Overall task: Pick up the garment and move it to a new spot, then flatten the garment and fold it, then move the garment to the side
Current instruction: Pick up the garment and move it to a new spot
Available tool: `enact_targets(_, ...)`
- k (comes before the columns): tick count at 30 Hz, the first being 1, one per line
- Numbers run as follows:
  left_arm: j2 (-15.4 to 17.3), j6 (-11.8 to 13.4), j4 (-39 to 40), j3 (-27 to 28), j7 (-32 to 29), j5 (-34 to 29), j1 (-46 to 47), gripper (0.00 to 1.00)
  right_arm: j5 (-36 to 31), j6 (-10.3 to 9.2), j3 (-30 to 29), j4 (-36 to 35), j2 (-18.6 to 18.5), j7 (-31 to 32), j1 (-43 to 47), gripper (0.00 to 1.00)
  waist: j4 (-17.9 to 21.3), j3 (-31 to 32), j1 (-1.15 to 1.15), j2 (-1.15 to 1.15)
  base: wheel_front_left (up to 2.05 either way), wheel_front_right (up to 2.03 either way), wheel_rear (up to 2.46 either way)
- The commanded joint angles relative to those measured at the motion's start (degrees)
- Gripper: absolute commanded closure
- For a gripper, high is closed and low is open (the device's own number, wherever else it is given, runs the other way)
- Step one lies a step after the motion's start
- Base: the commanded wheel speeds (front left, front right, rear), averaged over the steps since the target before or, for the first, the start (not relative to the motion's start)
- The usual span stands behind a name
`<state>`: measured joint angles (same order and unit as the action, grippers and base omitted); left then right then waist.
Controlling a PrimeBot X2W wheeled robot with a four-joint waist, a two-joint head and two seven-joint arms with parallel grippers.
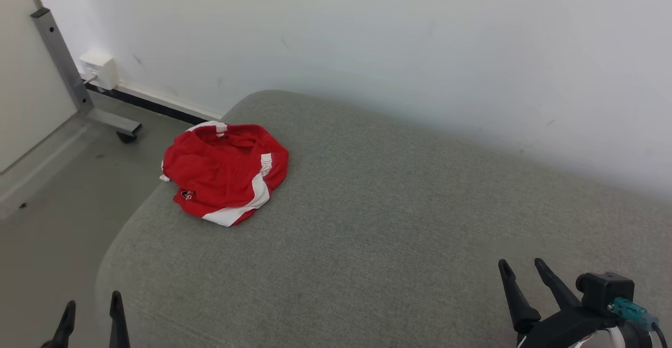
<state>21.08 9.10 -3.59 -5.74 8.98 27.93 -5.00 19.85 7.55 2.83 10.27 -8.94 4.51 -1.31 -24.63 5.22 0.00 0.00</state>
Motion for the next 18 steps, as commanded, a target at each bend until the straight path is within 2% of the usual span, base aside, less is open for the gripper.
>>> enact_targets(1, 0.22, 0.35, 0.35, 0.23, -0.01, 0.34, -1.00, 0.00, 0.14, -0.11, 0.15, 0.08, 0.15, -0.30, -0.61, 0.00, -2.19, -0.79, 0.00, 0.00, 0.00, 0.00, 0.00)
enact_targets(5, 0.19, 0.53, 0.35, 0.67, 0.12, 0.95, -1.22, 0.00, 0.24, -0.11, 0.91, -0.06, -0.08, -0.12, -0.80, 0.00, -1.65, -1.55, 0.00, 0.00, 0.00, 0.00, 0.00)
enact_targets(10, 0.66, -0.47, -1.55, 0.47, -0.93, 1.88, 2.37, 0.00, 0.12, -0.11, 1.42, -0.93, -1.08, 0.91, -1.01, 0.00, 0.71, -3.36, 0.00, 0.00, 0.00, 0.00, 0.00)
enact_targets(18, 1.44, -4.02, -10.32, 1.12, -2.70, 4.69, 16.38, 0.00, -1.04, -0.11, 1.51, -6.88, -4.73, 5.06, -4.50, 0.00, 7.72, -13.19, 0.00, 0.00, 0.00, 0.00, 0.00)
